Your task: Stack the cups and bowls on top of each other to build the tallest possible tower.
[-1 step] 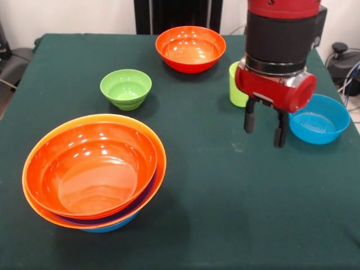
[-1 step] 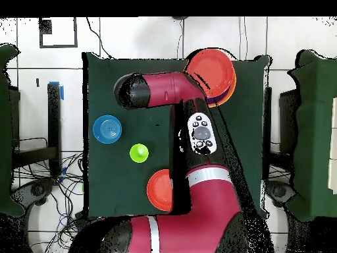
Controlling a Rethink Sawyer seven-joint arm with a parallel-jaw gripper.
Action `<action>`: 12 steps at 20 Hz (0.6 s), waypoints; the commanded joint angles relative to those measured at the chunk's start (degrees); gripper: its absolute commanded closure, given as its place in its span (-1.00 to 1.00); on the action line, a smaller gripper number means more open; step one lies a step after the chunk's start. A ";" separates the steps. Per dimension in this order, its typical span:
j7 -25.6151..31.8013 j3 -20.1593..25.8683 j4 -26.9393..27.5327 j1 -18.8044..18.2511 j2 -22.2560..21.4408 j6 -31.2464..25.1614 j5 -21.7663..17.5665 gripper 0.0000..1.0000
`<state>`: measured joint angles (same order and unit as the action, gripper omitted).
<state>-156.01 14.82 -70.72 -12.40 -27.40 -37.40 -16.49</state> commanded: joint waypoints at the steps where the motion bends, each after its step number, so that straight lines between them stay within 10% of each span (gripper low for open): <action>1: 6.84 1.57 0.79 2.36 1.39 -6.13 -1.65 -1.00; 12: 14.99 4.05 -2.56 0.99 -1.10 -8.02 -2.89 -1.00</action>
<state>-156.01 14.90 -70.68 -10.80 -27.14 -38.41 -16.67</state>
